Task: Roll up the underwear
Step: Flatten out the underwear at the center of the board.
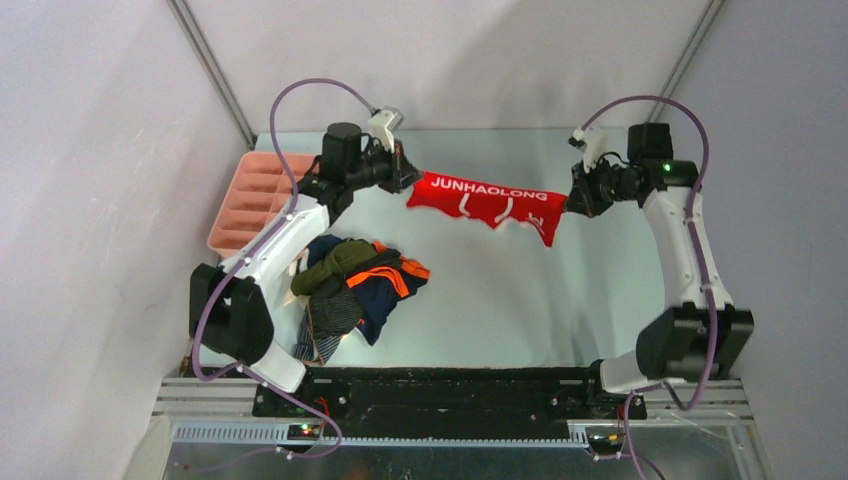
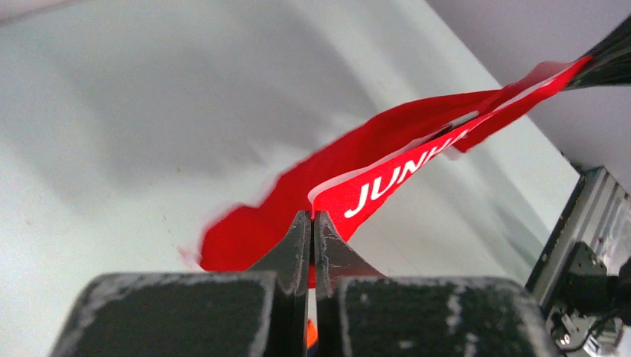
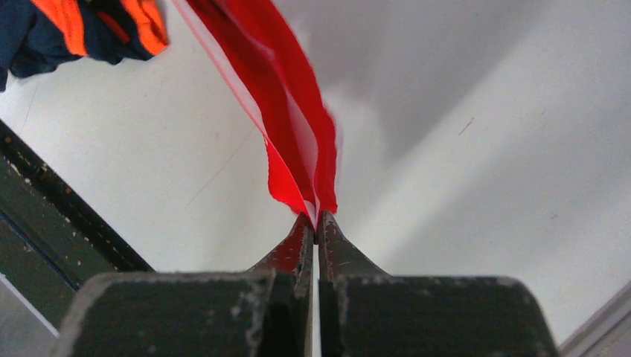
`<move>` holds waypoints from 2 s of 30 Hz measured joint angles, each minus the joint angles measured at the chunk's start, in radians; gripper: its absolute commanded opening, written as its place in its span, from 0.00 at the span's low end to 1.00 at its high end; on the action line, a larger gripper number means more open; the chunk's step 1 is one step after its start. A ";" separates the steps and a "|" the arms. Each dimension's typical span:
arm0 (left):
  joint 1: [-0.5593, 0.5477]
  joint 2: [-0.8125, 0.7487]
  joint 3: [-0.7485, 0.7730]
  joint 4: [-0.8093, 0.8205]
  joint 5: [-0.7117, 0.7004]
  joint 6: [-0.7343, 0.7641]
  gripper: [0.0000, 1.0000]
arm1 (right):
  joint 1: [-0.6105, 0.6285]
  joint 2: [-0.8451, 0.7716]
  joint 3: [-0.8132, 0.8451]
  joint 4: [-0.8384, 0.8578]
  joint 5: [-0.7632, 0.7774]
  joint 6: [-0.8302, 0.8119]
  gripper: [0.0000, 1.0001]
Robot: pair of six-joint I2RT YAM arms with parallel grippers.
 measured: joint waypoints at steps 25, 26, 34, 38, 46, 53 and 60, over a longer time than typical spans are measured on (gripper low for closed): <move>-0.111 0.083 -0.076 -0.124 -0.009 0.085 0.00 | 0.006 -0.222 -0.375 -0.114 -0.021 -0.033 0.00; -0.111 0.139 -0.037 -0.124 -0.016 0.073 0.00 | 0.002 -0.161 -0.374 -0.085 -0.010 -0.033 0.00; -0.102 0.508 0.247 -0.129 -0.114 -0.015 0.00 | -0.022 0.304 -0.202 0.064 0.114 -0.033 0.37; -0.095 0.598 0.312 -0.125 -0.212 -0.064 0.06 | -0.045 0.518 0.019 0.138 0.219 0.039 0.59; -0.073 0.616 0.332 -0.119 -0.338 -0.173 0.46 | 0.005 0.475 0.083 0.182 0.264 0.205 0.39; -0.049 0.616 0.333 -0.127 -0.359 -0.209 0.55 | 0.207 0.291 -0.246 0.154 0.202 0.445 0.10; -0.026 0.606 0.290 -0.154 -0.329 -0.209 0.58 | 0.217 0.289 -0.316 0.138 0.220 0.562 0.00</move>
